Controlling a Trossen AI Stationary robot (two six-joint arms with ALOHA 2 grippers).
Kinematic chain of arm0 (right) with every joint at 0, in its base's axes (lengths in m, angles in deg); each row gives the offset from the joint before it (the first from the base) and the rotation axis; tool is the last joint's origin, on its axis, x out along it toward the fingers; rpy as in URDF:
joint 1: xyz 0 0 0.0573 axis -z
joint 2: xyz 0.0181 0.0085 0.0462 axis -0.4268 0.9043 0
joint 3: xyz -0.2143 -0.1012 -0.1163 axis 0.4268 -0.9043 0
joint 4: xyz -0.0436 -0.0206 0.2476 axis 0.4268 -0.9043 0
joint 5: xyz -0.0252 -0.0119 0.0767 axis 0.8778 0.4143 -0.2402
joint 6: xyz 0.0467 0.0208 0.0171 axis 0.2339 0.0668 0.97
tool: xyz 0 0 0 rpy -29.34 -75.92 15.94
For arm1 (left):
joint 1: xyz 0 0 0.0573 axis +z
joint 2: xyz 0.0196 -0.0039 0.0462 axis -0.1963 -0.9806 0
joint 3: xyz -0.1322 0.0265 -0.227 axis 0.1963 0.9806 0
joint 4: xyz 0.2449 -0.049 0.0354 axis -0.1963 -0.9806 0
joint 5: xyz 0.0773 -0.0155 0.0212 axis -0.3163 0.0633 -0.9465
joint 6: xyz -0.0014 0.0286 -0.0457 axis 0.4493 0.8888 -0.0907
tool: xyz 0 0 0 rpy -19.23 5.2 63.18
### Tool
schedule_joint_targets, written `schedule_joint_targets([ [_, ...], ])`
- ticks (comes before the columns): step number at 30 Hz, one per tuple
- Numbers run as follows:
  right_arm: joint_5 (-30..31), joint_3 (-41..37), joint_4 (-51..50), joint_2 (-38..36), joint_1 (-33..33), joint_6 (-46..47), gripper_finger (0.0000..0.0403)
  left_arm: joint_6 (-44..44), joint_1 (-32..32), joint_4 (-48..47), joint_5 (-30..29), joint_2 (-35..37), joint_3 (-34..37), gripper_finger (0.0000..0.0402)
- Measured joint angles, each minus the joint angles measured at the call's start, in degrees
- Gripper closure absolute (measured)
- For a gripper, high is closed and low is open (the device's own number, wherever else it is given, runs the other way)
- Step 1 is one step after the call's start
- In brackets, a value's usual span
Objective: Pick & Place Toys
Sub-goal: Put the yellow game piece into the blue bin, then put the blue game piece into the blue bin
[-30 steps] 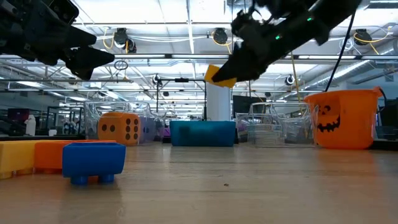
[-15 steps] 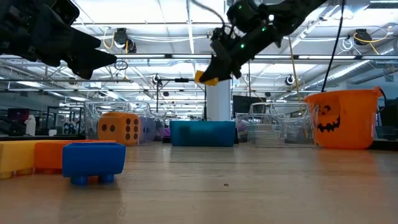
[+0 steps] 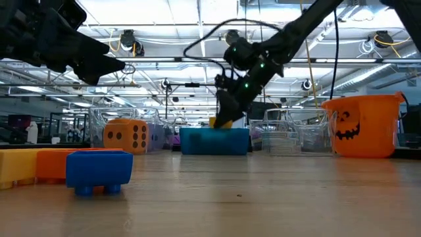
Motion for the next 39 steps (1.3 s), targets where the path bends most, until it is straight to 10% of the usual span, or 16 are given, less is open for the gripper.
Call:
schedule_joint_targets([
  [10,0.0,0.1,0.7,2.5,1.0,0.8,0.0268,-0.2,0.0,-1.0,0.1,0.0,0.0,0.0149],
  [22,0.2,0.0,0.8,2.5,0.8,-1.7,0.0174,-0.3,0.0,-1.0,0.1,0.0,0.0,0.0149],
  [39,-3.7,-0.1,-3.4,-14.8,-7.7,-1.2,0.0129,-0.3,0.0,-1.0,0.1,0.0,0.0,0.0149],
])
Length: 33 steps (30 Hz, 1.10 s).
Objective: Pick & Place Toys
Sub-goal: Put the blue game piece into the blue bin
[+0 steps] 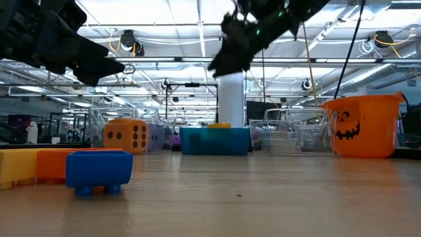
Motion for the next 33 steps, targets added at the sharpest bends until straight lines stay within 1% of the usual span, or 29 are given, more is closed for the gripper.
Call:
schedule_joint_targets([
  [2,-2.2,0.0,-1.0,-1.6,-3.1,-0.3,0.0129,0.0,0.0,0.0,0.2,0.0,0.0,0.0149],
  [3,-2.3,-0.2,-1.7,-2.2,-5.0,-0.3,0.013,0.1,0.0,0.0,1.1,0.0,0.0,0.0149],
  [8,-2.0,-2.8,-1.9,-2.2,-15.6,-1.3,0.0133,0.1,0.0,0.1,6.0,0.0,0.0,0.0149],
  [10,0.0,-4.7,-0.5,-1.9,-19.9,-1.4,0.0133,-0.4,-0.3,0.0,6.7,0.0,0.0,0.0149],
  [14,9.6,-11.3,7.5,-0.3,-27.9,-0.5,0.0133,-3.3,-2.6,0.2,6.9,-0.3,0.0,0.0149],
  [16,13.0,-15.2,14.3,0.0,-31.2,-0.4,0.0133,-5.5,-4.3,0.7,6.2,-1.5,0.0,0.0149],
  [20,17.5,-23.4,29.7,0.6,-36.2,-0.4,0.0133,-10.3,-9.3,5.2,3.7,-5.7,0.0,0.0149],
  [22,17.5,-27.0,37.2,0.7,-37.7,-0.3,0.0133,-11.7,-12.1,7.4,2.4,-9.1,-1.2,0.0149],
  [24,17.7,-30.0,43.1,0.5,-38.3,1.1,0.0133,-12.0,-15.1,7.6,1.4,-13.2,-4.4,0.0149],
  [27,19.1,-33.7,48.5,0.6,-38.4,3.5,0.0133,-9.7,-19.5,6.7,1.0,-19.7,-11.6,0.0149],
  [29,19.3,-34.8,50.7,0.6,-38.2,4.3,0.0133,-8.2,-21.6,3.2,0.9,-24.6,-17.4,0.0149],
  [33,19.2,-35.4,50.0,0.6,-37.8,7.5,0.0133,-8.5,-24.2,-8.3,0.9,-34.3,-29.0,0.0149],
])
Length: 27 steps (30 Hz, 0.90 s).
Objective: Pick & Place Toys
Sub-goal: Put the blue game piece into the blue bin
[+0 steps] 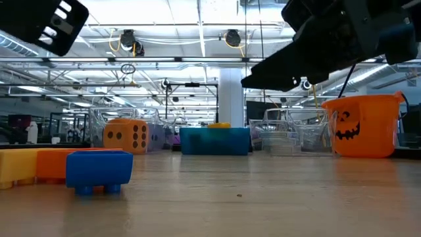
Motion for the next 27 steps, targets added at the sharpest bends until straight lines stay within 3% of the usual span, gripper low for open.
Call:
schedule_joint_targets([
  [5,-0.2,0.0,0.2,0.0,-0.9,4.8,0.0133,-7.5,-1.5,-13.7,0.5,-7.6,-10.7,0.0149],
  [9,-0.3,0.0,0.3,0.0,-2.9,6.6,0.0133,-14.9,-2.3,-23.3,0.6,-9.2,-14.7,0.0149],
  [14,0.3,0.0,0.3,0.0,-5.1,9.4,0.0133,-21.4,-3.4,-29.3,0.4,-9.2,-15.3,0.0149],
  [19,4.8,0.0,-0.2,0.0,-7.3,11.7,0.0133,-24.5,-3.7,-35.7,0.6,-9.1,-15.3,0.0149],
  [27,9.0,0.0,-0.1,0.0,-9.8,13.4,0.0133,-24.5,-3.4,-38.9,-1.2,-9.1,-15.3,0.0149],
])
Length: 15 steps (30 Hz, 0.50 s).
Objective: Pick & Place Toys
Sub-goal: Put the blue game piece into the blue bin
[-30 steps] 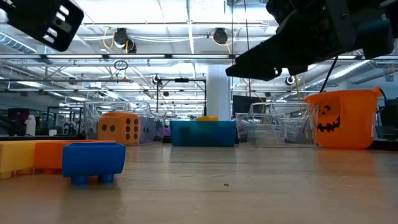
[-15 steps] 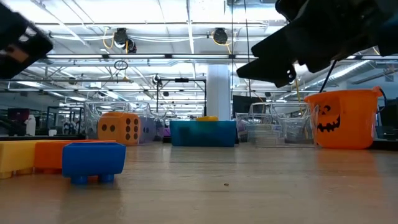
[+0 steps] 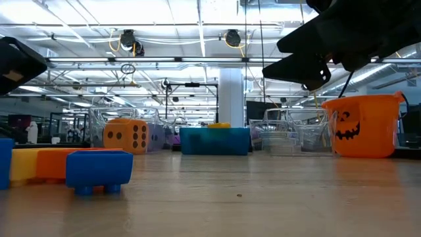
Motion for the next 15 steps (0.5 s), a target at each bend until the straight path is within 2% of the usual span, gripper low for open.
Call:
schedule_joint_targets([
  [5,0.0,0.0,0.0,0.0,-0.6,0.0,0.0133,0.0,0.2,-1.6,-2.1,0.0,-0.1,0.0149],
  [15,0.2,0.0,0.0,0.0,-0.7,-0.2,0.0133,-3.4,2.1,-18.7,-7.8,0.1,-1.5,0.0149],
])
